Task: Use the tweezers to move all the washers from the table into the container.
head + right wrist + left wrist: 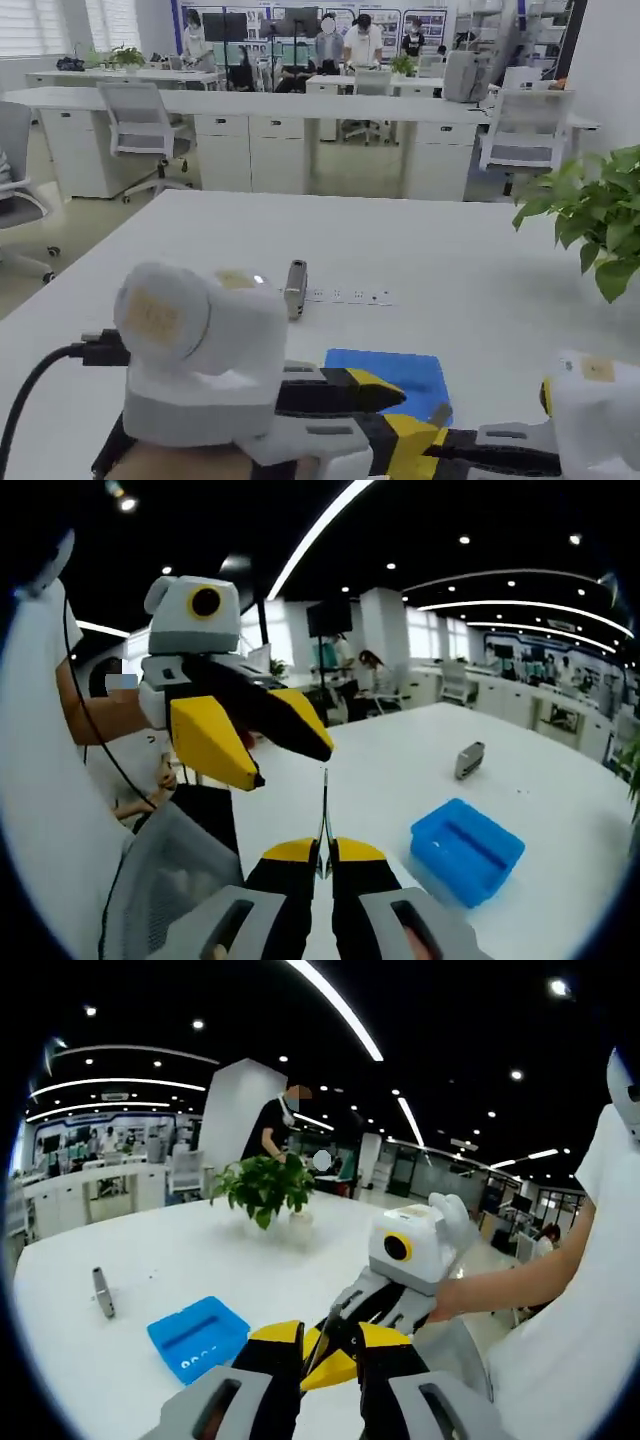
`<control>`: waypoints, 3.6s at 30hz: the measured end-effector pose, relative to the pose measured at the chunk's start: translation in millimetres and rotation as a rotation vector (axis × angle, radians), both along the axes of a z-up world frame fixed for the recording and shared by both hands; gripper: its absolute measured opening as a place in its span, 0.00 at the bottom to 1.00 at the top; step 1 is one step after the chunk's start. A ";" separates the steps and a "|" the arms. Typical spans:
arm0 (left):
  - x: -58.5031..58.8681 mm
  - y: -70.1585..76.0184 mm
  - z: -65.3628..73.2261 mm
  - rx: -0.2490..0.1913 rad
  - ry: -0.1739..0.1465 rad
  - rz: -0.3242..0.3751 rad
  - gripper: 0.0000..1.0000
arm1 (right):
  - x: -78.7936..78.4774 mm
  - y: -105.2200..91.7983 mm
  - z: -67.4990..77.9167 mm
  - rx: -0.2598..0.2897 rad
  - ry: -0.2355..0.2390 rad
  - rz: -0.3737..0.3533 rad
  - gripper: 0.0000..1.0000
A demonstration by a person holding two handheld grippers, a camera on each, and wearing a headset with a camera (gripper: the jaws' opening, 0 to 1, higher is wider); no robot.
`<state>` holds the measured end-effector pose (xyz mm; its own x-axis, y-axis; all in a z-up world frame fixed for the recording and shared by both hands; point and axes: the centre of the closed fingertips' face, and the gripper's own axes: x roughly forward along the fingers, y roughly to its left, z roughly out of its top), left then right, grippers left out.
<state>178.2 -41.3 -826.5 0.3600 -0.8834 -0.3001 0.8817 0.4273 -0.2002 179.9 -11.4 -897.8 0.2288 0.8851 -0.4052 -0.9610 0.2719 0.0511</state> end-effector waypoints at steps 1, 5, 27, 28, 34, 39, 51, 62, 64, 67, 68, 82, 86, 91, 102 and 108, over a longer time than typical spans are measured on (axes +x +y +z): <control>-0.4 -1.1 1.0 -0.005 -0.001 -0.014 0.15 | -4.7 0.8 0.6 0.005 0.019 0.020 0.01; -10.5 -8.1 -3.7 0.031 -0.008 -0.133 0.15 | -20.3 3.7 5.3 0.029 0.061 0.114 0.02; -17.8 -22.6 -0.7 0.059 -0.098 -0.274 0.00 | -28.3 -10.5 4.3 0.074 0.070 0.155 0.08; -18.6 -23.4 0.4 0.057 -0.102 -0.281 0.00 | -27.1 -11.7 4.5 0.078 0.075 0.151 0.10; -17.3 -22.7 12.8 0.036 -0.130 -0.275 0.00 | -25.6 -15.2 -2.9 0.061 0.088 0.141 0.13; -17.9 -18.7 22.6 0.002 -0.116 -0.279 0.00 | -31.7 -12.1 -8.3 0.061 0.086 0.152 0.07; -21.0 3.9 -6.2 0.150 -0.100 -0.266 0.00 | -26.8 -25.9 -29.6 -0.128 0.029 0.179 0.03; -9.5 15.2 -28.0 0.234 -0.090 -0.246 0.00 | -18.8 -30.3 -40.7 -0.261 -0.044 0.215 0.01; -6.8 16.1 -31.3 0.236 -0.060 -0.239 0.00 | -17.9 -30.7 -43.2 -0.286 -0.059 0.224 0.01; -7.0 18.1 -42.2 0.286 -0.044 -0.264 0.00 | -17.0 -29.9 -43.5 -0.296 -0.059 0.234 0.01; -6.7 18.6 -45.3 0.302 -0.046 -0.268 0.00 | -16.3 -30.7 -45.6 -0.317 -0.064 0.242 0.01; -3.6 29.1 -108.4 0.560 -0.001 -0.341 0.03 | -6.1 -33.4 -63.7 -0.448 -0.130 0.335 0.01; -2.7 27.7 -122.9 0.574 0.025 -0.361 0.00 | -3.3 -35.1 -74.9 -0.505 -0.141 0.374 0.01; 4.4 29.6 -146.3 0.627 0.042 -0.365 0.00 | 4.7 -33.6 -86.1 -0.541 -0.154 0.395 0.01; 21.1 32.9 -205.6 0.809 0.091 -0.342 0.00 | 19.3 -37.7 -144.1 -0.580 -0.003 0.334 0.02; 30.5 28.9 -226.1 0.877 0.069 -0.356 0.00 | 26.8 -45.1 -168.7 -0.636 0.089 0.264 0.04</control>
